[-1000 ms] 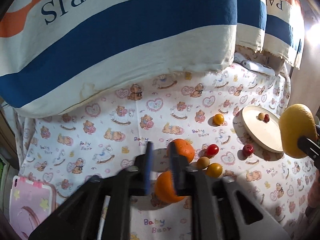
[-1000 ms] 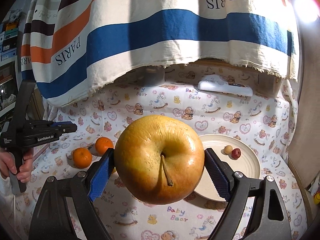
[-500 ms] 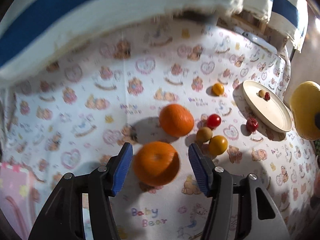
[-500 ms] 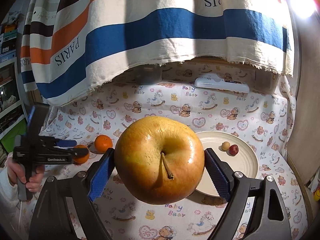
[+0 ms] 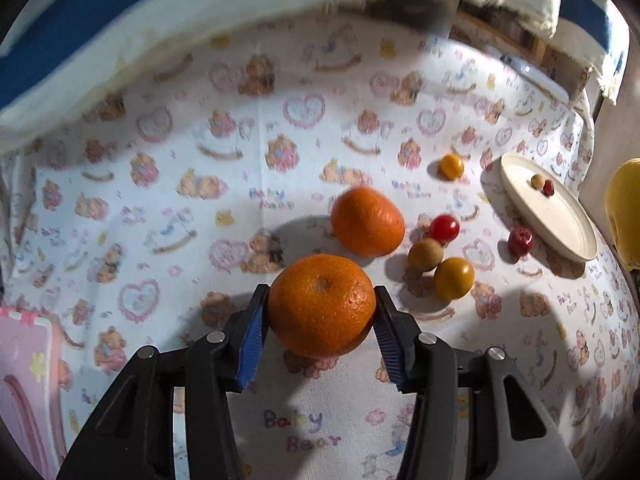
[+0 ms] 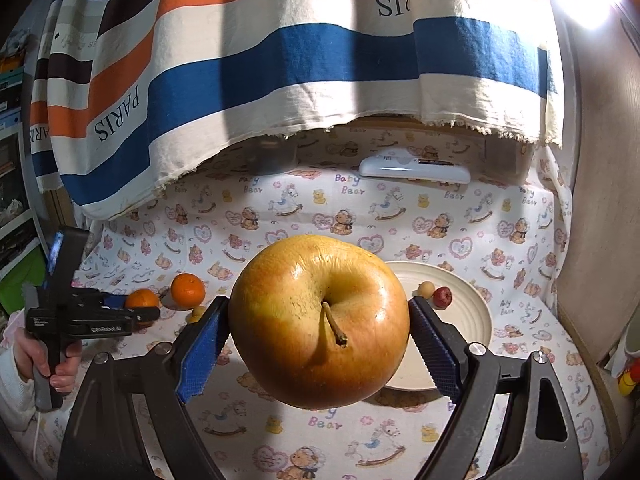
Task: Organize fruits
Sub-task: 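Close left gripper on the tangerine while right gripper holds the apple aloft, then lift the tangerine with left gripper while right gripper carries the apple toward the plate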
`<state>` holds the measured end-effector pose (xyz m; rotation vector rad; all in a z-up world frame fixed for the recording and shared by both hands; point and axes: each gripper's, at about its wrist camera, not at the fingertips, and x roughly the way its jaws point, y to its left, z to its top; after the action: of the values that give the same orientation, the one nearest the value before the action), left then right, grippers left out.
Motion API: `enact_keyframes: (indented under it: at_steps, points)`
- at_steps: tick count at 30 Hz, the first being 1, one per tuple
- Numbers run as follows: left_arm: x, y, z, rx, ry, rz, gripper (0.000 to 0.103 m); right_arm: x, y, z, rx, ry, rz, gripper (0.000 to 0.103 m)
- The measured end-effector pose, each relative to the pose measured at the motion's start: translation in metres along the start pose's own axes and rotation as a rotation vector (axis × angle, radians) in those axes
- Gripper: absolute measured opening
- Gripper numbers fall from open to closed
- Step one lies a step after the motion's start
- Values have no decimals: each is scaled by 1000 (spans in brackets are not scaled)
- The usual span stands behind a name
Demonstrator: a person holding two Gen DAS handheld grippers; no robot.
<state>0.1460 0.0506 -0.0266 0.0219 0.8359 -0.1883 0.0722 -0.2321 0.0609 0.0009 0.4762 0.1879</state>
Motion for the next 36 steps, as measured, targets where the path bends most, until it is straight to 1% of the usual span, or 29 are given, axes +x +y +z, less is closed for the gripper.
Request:
enact_keyframes:
  at_steps: [4,7,13,17,22,24,30,36]
  points:
    - [-28,-8,5,29,-98,11,48,-6,-4,3,-3,-20,-13,89]
    - [-47,-17,11,54,-149,10,49,-10,-8,5,9,-32,-17,89]
    - [-72,-36,22,91,-215,-18,49,-17,-13,6,20,-40,-27,89]
    - [-79,-50,25,116,-241,-31,49,-22,-18,5,23,-46,-40,89]
    - [-85,-65,30,145,-260,-52,49,-25,-27,3,41,-49,-59,89]
    - [-83,-71,34,145,-257,-75,49,-25,-34,2,52,-47,-70,89]
    - [-63,-98,44,170,-225,-132,49,-25,-60,3,90,-56,-125,89]
    - [-37,-129,60,176,-181,-223,49,-13,-95,11,142,-57,-178,89]
